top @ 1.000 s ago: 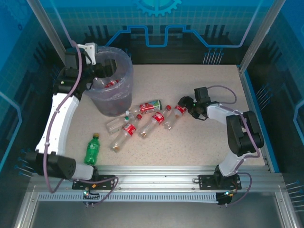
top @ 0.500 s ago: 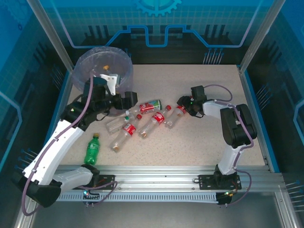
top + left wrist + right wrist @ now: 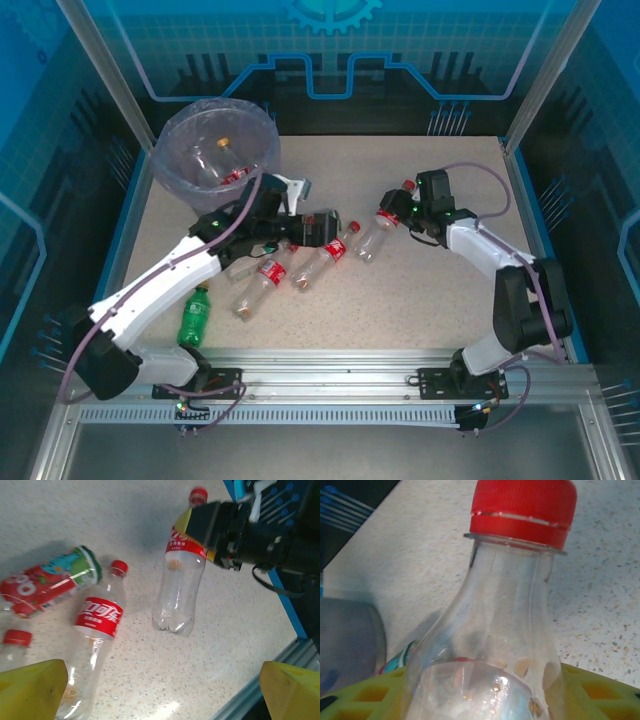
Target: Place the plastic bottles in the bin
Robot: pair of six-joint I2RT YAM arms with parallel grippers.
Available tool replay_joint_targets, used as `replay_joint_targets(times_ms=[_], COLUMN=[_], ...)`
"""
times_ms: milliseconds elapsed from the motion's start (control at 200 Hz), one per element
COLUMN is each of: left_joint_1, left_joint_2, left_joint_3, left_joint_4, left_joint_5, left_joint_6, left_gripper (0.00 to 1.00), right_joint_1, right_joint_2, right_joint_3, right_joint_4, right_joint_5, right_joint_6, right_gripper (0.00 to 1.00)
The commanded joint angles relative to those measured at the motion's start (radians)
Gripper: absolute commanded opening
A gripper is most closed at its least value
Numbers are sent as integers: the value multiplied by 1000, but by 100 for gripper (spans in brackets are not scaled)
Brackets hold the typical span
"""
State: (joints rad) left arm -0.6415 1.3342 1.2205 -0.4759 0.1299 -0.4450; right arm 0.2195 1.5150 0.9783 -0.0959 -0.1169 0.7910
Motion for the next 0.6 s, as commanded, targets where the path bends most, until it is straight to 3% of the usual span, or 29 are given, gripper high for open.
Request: replay_joint_targets(times_ms=[0,125,275,595], left_joint_1=[-29,-34,-59,-87], left_joint_2=[70,154,260,385], left_joint_3=[23,18,74,114], left_joint_4=[107,241,287,415], left_joint_5=[104,201,250,368], left_joint_6=[-30,-89,-103,-174], left_gripper=[99,99,99,99], right_joint_1=[-3,1,10,20], right_joint_2=[-91,-186,-273,-305], right_joint_3=[-28,-70,-93,-137], right_joint_4=[-47,-56,-62,-39], right_joint_5=[-94,-150,-187,-228], right_joint_6=[-79,-83,-71,-37], right_gripper=[54,54,54,55])
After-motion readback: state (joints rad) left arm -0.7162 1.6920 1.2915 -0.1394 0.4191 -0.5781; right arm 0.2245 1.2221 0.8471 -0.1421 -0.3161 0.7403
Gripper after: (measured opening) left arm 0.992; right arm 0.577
